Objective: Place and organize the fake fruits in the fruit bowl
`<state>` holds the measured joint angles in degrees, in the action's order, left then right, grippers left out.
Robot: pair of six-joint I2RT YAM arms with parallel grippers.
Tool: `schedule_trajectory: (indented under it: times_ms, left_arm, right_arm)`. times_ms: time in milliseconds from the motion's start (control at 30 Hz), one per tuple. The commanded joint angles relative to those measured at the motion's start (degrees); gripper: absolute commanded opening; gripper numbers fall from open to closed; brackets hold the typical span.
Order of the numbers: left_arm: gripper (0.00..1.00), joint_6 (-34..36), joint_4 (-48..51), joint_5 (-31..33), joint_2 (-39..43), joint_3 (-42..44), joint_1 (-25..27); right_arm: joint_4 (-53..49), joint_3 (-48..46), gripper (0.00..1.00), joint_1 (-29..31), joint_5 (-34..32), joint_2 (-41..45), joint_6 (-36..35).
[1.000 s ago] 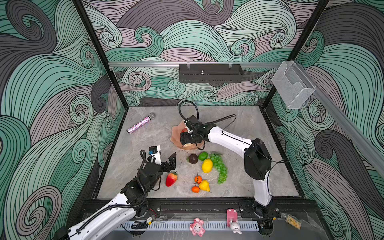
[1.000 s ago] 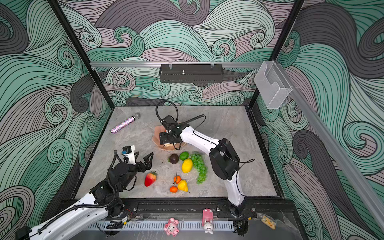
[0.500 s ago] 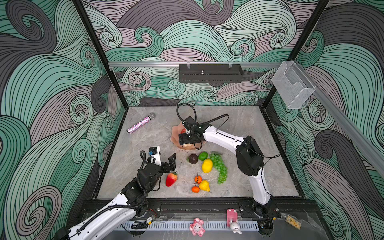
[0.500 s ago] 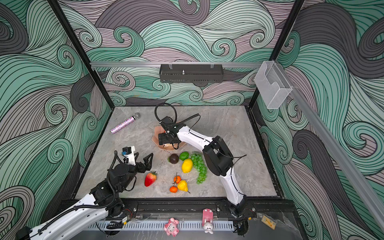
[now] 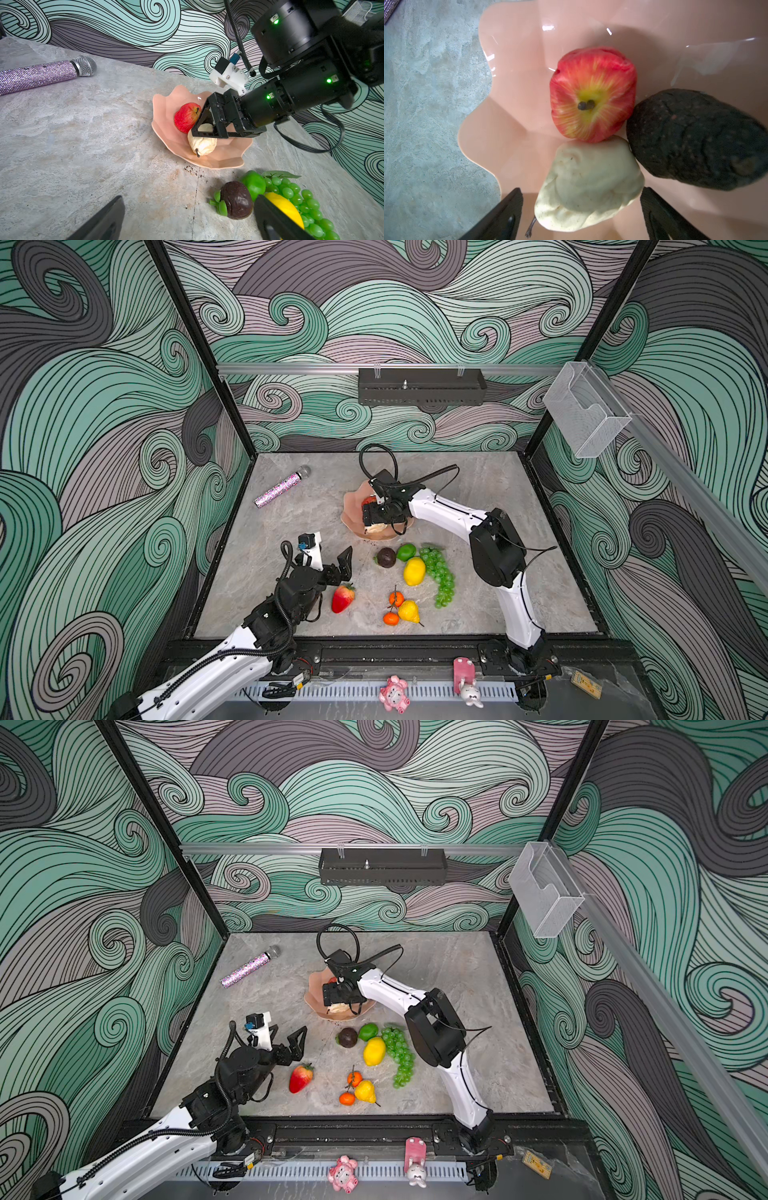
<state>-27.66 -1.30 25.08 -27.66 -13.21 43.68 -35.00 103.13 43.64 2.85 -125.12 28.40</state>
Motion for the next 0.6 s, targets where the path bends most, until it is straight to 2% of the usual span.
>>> schedule_trajectory:
  times_ms: [0, 100, 233, 567]
  left_arm:
    - [0.99, -0.1, -0.83, 0.69, -0.2, -0.37, -0.35]
    - [0.99, -0.05, -0.87, 0.68, -0.2, -0.32, -0.34]
    - [0.99, -0.11, -0.87, 0.71, -0.11, -0.32, -0.33]
    - [0.99, -0.08, -0.85, 0.74, -0.09, -0.32, -0.34]
  right_arm:
    - [-0.84, 1.64, 0.88, -0.04, 0.68, -1.78, -0.88]
    - [-1.34, 1.6, 0.88, 0.19, -0.1, -1.29, -1.37]
    - [-2.32, 0.76, 0.93, 0.86, -4.83, 0.61, -2.56]
    - [-2.58, 1.11, 0.91, 2.24, -6.05, 1.47, -3.78]
